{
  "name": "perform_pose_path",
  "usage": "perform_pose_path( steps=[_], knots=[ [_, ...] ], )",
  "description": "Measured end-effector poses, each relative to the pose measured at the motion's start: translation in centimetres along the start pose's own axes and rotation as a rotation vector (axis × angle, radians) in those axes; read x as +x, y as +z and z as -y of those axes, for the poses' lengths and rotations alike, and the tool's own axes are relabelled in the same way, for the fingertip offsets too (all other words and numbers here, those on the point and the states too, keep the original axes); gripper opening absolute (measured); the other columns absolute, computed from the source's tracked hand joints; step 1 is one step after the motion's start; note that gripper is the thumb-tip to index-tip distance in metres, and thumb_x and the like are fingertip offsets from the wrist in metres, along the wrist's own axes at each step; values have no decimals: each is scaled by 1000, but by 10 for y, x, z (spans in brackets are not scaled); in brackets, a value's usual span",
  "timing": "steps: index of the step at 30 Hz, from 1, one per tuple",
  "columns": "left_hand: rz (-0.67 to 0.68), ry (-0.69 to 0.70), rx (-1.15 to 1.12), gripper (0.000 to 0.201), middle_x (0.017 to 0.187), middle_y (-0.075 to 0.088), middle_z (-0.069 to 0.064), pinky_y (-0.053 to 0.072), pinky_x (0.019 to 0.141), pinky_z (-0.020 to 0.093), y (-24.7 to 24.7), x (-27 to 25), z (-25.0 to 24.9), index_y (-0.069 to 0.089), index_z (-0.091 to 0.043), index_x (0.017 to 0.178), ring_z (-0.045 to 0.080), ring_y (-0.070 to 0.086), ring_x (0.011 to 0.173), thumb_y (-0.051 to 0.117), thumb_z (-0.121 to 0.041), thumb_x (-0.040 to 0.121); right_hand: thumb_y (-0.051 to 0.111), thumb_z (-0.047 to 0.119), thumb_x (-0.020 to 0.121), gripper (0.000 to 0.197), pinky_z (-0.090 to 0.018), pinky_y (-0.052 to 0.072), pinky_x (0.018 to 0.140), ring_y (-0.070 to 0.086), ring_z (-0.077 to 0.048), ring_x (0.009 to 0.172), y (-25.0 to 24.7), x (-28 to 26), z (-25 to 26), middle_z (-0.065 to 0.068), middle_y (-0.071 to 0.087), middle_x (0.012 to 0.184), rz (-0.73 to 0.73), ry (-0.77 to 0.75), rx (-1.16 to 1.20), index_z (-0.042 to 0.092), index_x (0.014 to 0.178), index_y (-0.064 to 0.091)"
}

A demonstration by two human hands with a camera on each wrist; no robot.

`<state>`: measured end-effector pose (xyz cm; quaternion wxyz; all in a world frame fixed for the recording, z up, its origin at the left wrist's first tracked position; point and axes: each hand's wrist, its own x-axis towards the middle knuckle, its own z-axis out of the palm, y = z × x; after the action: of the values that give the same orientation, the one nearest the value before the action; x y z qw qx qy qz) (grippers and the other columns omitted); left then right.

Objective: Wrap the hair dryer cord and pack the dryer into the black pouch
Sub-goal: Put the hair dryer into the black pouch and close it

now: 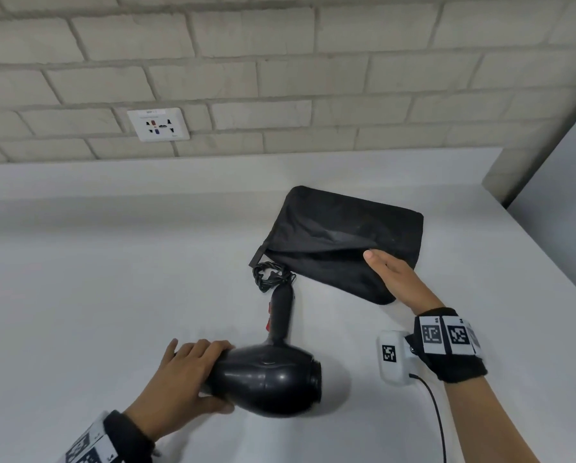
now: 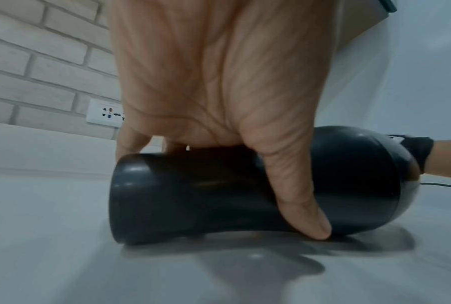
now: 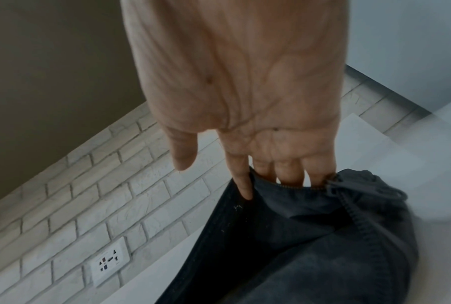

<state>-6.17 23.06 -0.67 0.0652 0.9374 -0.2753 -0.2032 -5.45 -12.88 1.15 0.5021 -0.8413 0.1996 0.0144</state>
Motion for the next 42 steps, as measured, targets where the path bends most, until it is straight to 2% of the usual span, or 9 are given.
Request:
perform_pose_path(
  steps=[10,15,18,21,24,28,33,36,42],
  knots=[
    [173,142,-23,119,133,31,-13,41,96,26,-20,30,-40,1,-34,145,11,42,117,75,-52,53,47,39,93,56,-32,25,111,31,-21,138,0,2,0,-4,33,151,76,18,-129,17,143,33],
    [242,218,-157,85,117,52,-14,46,87,25,-24,39,-53,30,-39,129,8,53,101,75,-43,58,47,39,93,57,-30,25,110,31,-20,138,-3,-1,0,-3,33,151,85,12,-131,18,143,32],
    [408,238,-269,89,120,52,-15,42,96,23,-43,44,-51,36,-40,129,5,51,109,72,-67,52,47,38,93,56,-29,24,110,30,-19,138,-6,-2,0,-2,32,151,90,16,-116,17,143,32],
    [344,143,-328,102,122,52,-10,41,95,21,-72,61,-44,38,-40,131,7,52,110,46,-92,44,46,37,94,56,-29,23,111,29,-19,139,-9,-5,4,-1,31,152,89,23,-114,17,144,31],
    [135,-44,-374,79,103,63,-1,47,88,30,-91,94,-43,36,-33,129,15,62,94,49,-79,66,45,36,94,55,-29,24,110,28,-21,139,-9,-8,7,-1,29,152,95,38,-126,17,144,30],
    [276,-165,-265,78,91,67,9,53,73,31,-87,125,-64,35,-19,124,20,64,74,52,-73,71,44,36,95,56,-31,26,109,28,-22,139,-9,-12,12,-1,28,153,115,56,-149,18,145,29],
    [380,-198,-128,76,67,65,14,54,64,27,-79,138,-94,62,-6,82,24,61,58,56,-79,61,43,33,96,53,-32,26,110,29,-21,139,-9,-17,13,-2,29,153,126,65,-176,19,145,29],
    [406,-215,-100,63,71,64,13,56,74,33,-78,143,-105,59,-5,71,25,60,60,69,-67,62,43,28,97,51,-30,25,110,29,-21,139,-6,-21,13,-1,29,152,127,56,-175,18,144,30],
    [460,-258,-327,44,106,63,26,56,67,31,-71,139,-123,48,1,107,35,65,84,73,-20,78,43,21,97,49,-28,24,110,30,-20,139,-4,-27,10,-3,32,151,116,37,-193,17,144,31]
  ],
)
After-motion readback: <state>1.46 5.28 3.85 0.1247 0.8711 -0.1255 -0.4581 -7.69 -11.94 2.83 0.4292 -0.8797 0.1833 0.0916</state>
